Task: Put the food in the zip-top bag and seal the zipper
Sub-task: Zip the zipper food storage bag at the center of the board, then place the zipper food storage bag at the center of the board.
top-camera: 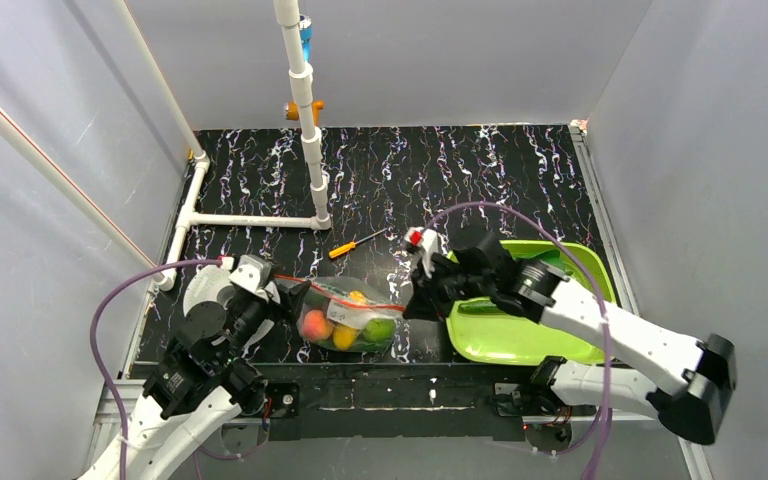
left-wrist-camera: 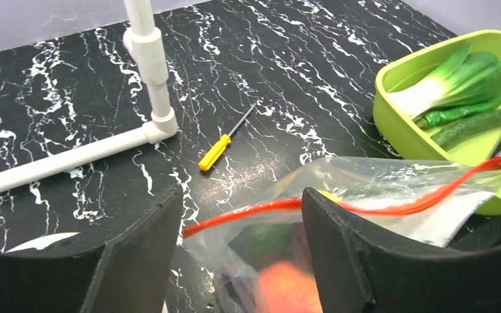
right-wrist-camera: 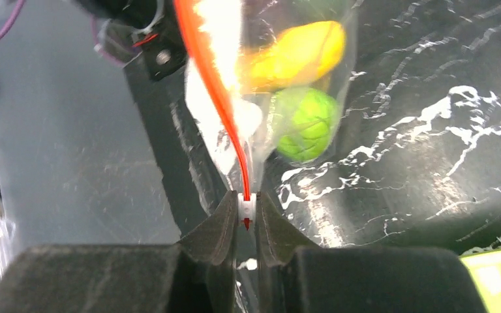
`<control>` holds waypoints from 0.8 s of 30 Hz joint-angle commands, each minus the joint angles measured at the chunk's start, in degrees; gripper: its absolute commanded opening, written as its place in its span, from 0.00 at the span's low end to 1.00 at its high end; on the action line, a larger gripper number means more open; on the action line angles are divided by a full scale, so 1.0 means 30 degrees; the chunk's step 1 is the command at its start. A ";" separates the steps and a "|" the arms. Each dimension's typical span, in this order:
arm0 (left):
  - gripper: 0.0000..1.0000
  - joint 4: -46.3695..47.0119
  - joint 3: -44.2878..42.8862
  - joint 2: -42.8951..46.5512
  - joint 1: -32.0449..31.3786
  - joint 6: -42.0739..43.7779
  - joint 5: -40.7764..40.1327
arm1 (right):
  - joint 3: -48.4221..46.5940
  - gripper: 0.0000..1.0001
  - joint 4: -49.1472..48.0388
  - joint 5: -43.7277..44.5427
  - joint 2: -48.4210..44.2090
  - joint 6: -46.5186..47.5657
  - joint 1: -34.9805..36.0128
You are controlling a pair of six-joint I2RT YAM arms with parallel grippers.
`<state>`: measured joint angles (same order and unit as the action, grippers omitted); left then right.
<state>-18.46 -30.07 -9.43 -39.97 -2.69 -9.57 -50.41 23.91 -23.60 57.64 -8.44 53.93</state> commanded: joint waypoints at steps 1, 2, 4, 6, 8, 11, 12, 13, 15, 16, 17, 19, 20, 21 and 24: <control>0.73 -0.0822 -0.1447 -0.0318 0.0059 -0.0433 -0.2112 | -0.3827 0.01 0.0534 0.4061 0.3263 -0.3314 -0.0565; 0.82 -0.1099 -0.1615 -0.0224 0.0059 -0.0357 -0.2521 | -0.4566 0.01 0.1252 0.4615 0.4105 -0.3555 -0.0817; 0.97 -0.1595 -0.1860 0.0037 0.0055 -0.0172 -0.3496 | -0.5778 0.01 0.2155 0.4671 0.5620 -0.3723 -0.1483; 0.98 -0.2044 -0.1981 0.0396 0.0078 0.0087 -0.4543 | -0.6531 0.01 0.2683 0.4312 0.6774 -0.3752 -0.2148; 0.98 -0.2465 -0.1998 0.0738 0.0052 0.0184 -0.5726 | -0.7100 0.01 0.3048 0.4236 0.7759 -0.3804 -0.2716; 0.98 -0.2937 -0.1733 0.1326 0.0062 0.0070 -0.7353 | -0.7812 0.02 0.3783 0.4201 0.9110 -0.4210 -0.3672; 0.98 -0.3037 -0.1630 0.1516 0.0060 -0.0037 -0.7944 | -0.8067 0.02 0.4129 0.3938 0.9567 -0.4401 -0.4018; 0.98 -0.3080 -0.1514 0.1716 0.0064 -0.0110 -0.8518 | -0.8277 0.02 0.4373 0.3440 1.0035 -0.4619 -0.4396; 0.98 -0.2882 -0.1370 0.2054 0.0070 -0.0016 -0.9214 | -0.8413 0.03 0.4468 0.2125 1.0810 -0.5035 -0.5093; 0.98 -0.2744 -0.1325 0.2237 0.0074 0.0165 -0.9315 | -0.8453 0.05 0.4478 0.1547 1.1139 -0.5205 -0.5401; 0.98 -0.2631 -0.1262 0.2396 0.0070 0.0339 -0.9327 | -0.8541 0.07 0.4555 0.1161 1.1450 -0.5319 -0.5655; 0.98 -0.2485 -0.1159 0.2606 0.0072 0.0512 -0.9282 | -0.8931 0.10 0.5141 0.1147 1.1991 -0.5283 -0.5999; 0.98 -0.2457 -0.1148 0.2639 0.0076 0.0544 -0.9229 | -0.9076 0.13 0.5504 0.1296 1.2155 -0.5152 -0.6131; 0.98 -0.2445 -0.1146 0.2638 0.0081 0.0577 -0.9179 | -0.9135 0.15 0.5796 0.1426 1.2203 -0.5010 -0.6219; 0.98 -0.2432 -0.1201 0.2449 0.0066 0.0782 -0.8903 | -0.8620 0.21 0.5841 0.1190 1.1671 -0.4712 -0.6314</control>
<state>-26.63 -34.11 -1.50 -39.86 -1.81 -34.70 -74.48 38.74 -17.15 94.64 -22.91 35.04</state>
